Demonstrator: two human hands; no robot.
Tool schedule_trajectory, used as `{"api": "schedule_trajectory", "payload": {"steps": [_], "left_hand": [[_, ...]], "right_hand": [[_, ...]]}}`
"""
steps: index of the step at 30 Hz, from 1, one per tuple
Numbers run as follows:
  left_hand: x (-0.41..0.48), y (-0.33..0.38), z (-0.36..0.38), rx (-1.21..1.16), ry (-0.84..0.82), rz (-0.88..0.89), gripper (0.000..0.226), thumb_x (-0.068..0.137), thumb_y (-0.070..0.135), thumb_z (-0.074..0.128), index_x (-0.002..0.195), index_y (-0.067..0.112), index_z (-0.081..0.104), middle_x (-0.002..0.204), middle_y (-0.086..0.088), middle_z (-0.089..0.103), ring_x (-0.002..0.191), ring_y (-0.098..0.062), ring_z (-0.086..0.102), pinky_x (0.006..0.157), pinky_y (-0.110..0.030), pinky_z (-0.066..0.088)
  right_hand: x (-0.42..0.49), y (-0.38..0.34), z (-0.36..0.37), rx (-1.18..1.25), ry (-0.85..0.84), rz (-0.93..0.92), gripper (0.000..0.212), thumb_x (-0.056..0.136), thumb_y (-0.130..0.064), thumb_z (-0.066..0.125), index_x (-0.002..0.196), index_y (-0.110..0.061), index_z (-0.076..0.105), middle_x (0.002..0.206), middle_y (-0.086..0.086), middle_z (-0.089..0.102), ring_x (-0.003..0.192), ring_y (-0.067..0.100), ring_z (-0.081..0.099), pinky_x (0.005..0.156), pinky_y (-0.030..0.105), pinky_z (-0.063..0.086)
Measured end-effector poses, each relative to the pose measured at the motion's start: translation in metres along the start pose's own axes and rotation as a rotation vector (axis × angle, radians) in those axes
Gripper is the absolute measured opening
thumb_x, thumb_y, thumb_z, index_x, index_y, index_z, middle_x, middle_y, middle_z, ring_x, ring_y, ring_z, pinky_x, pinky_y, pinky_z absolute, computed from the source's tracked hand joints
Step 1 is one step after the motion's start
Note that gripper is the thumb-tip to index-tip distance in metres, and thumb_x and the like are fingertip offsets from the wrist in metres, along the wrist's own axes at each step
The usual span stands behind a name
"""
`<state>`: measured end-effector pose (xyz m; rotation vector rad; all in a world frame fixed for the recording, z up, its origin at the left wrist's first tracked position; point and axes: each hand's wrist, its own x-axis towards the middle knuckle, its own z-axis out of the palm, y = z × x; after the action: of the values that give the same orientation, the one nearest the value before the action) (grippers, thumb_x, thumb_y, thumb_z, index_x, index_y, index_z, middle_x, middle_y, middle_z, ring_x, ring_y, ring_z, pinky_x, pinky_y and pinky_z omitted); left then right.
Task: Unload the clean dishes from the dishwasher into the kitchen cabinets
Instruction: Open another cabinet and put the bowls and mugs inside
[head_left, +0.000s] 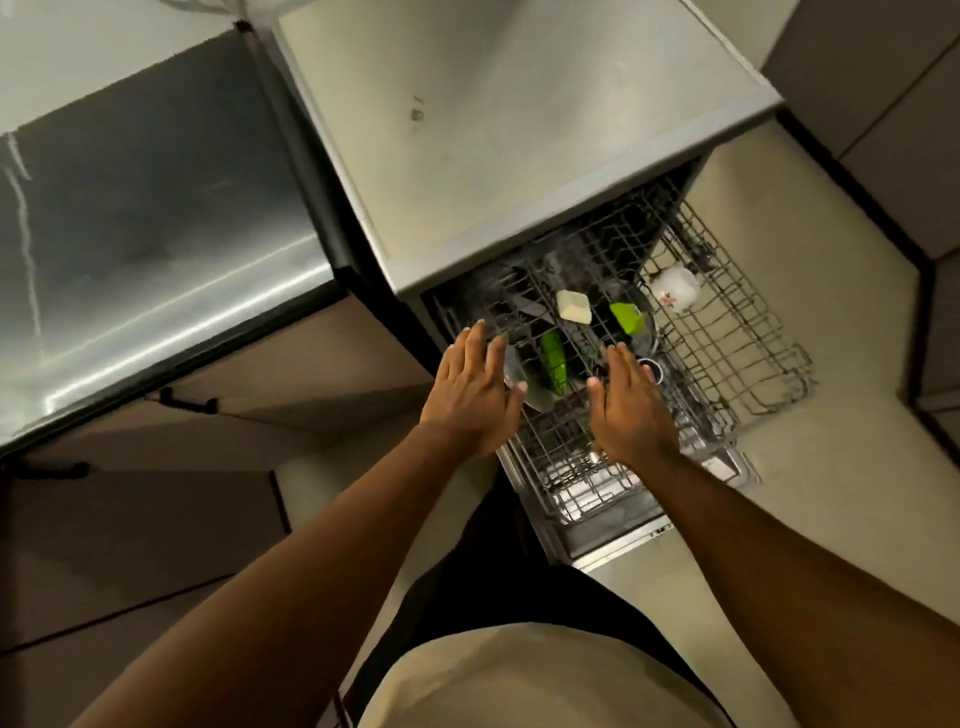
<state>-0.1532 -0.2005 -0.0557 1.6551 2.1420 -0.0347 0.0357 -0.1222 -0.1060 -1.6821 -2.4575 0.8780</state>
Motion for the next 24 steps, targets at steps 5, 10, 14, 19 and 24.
{"api": "schedule_trajectory", "payload": {"steps": [5,10,14,19,24], "left_hand": [[0.064,0.017,0.012,0.006,-0.078,0.121,0.068,0.1,0.049,0.029,0.154,0.012,0.011,0.162,-0.021,0.001,0.15,-0.035,-0.001,0.122,-0.048,0.005],[0.132,0.026,0.033,0.001,-0.193,0.136,0.072,0.098,0.049,0.038,0.154,0.014,0.011,0.163,-0.017,0.003,0.15,-0.033,0.002,0.122,-0.048,0.007],[0.179,0.027,0.055,0.024,-0.28,0.136,0.072,0.097,0.05,0.043,0.153,0.016,0.013,0.161,-0.014,0.01,0.146,-0.037,0.017,0.118,-0.052,0.02],[0.239,0.021,0.093,-0.048,-0.576,0.042,0.062,0.096,0.05,0.032,0.146,0.015,0.022,0.147,-0.02,0.042,0.126,-0.032,0.048,0.109,-0.047,0.035],[0.285,0.02,0.121,-0.071,-0.169,0.06,0.066,0.087,0.029,0.057,0.145,0.009,0.032,0.146,-0.013,0.041,0.131,-0.034,0.042,0.104,-0.045,0.043]], "right_hand": [[0.035,0.035,0.002,0.042,-0.001,0.17,0.061,0.102,-0.043,0.029,0.153,-0.011,0.017,0.161,0.012,0.018,0.147,0.034,0.016,0.119,0.047,0.02],[0.074,0.06,0.005,0.07,-0.022,0.287,0.059,0.102,-0.044,0.03,0.15,-0.012,0.023,0.152,0.016,0.036,0.134,0.037,0.041,0.105,0.053,0.041],[0.104,0.075,0.02,0.096,-0.05,0.345,0.058,0.102,-0.046,0.029,0.15,-0.013,0.025,0.147,0.016,0.042,0.128,0.035,0.048,0.1,0.05,0.045],[0.148,0.098,0.045,0.055,-0.026,0.37,0.053,0.101,-0.039,0.039,0.143,-0.007,0.035,0.141,0.019,0.045,0.129,0.035,0.043,0.104,0.05,0.041],[0.194,0.12,0.067,0.036,-0.057,0.434,0.062,0.095,-0.032,0.052,0.148,-0.008,0.028,0.147,0.02,0.034,0.132,0.037,0.036,0.107,0.046,0.034]]}}
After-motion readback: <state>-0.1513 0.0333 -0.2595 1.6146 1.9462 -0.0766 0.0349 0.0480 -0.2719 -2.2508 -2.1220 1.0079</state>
